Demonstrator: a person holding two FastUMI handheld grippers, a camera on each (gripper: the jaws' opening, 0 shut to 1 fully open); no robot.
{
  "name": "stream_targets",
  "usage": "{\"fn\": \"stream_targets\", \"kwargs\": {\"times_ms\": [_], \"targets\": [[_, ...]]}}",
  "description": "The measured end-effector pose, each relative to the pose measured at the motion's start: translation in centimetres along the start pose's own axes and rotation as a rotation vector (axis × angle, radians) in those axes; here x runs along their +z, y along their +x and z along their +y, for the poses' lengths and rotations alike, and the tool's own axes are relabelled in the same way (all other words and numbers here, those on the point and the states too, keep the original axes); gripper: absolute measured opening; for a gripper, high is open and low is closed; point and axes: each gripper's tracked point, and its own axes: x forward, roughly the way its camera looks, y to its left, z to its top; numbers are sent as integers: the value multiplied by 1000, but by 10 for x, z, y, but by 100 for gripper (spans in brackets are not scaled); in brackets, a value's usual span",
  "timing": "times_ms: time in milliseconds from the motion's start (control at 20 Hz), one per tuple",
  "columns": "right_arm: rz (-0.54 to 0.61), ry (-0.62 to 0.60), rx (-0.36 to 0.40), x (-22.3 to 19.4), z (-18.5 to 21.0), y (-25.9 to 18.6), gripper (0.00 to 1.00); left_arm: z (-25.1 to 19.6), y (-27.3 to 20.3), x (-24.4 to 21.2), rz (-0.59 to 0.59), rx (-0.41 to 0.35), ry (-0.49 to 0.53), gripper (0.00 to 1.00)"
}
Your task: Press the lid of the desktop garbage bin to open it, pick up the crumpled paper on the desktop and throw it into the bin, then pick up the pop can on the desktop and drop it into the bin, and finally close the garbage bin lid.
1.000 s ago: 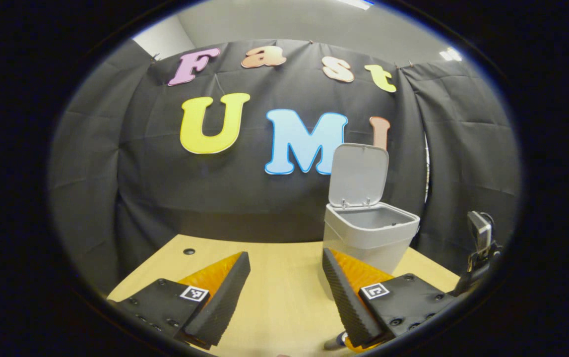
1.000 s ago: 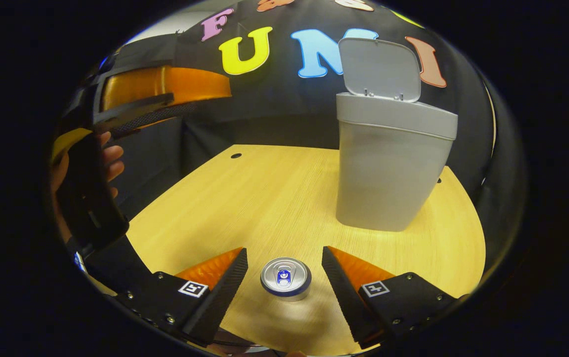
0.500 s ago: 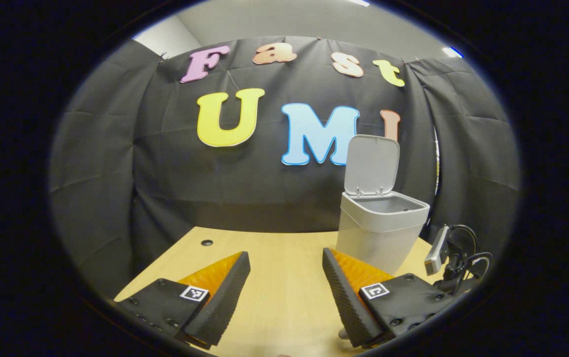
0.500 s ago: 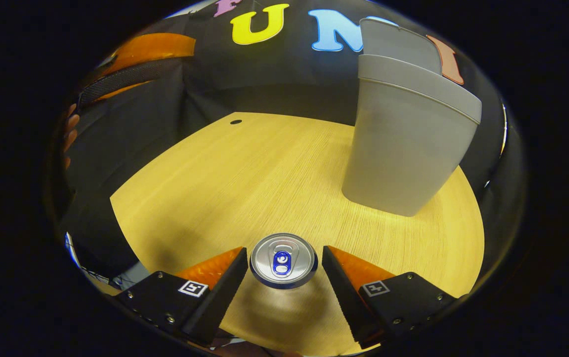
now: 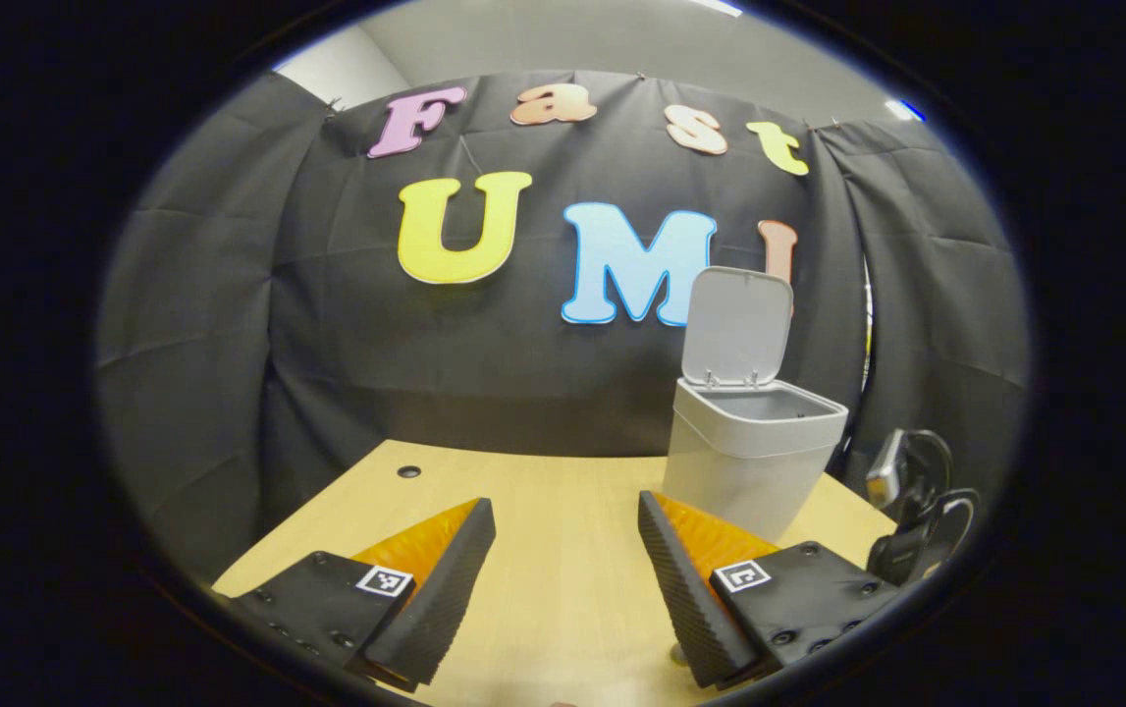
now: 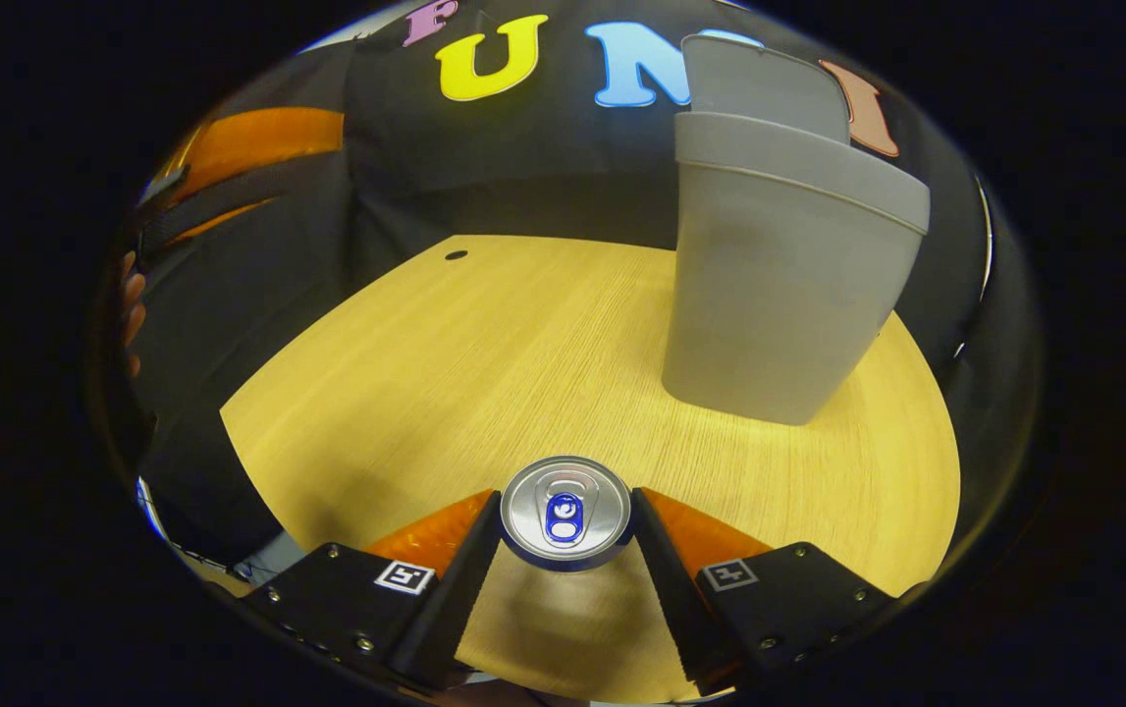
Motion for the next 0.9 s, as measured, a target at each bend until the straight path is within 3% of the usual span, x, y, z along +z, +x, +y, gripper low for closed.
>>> {"fn": "stream_targets", "kwargs": {"times_ms": [450, 900], "targets": [[-260, 79, -50, 100, -34, -65, 83, -10, 4, 1, -3, -24, -13, 96], [-469, 87, -108, 165, -68, -108, 83, -12, 1, 5, -5, -32, 2, 95]]}}
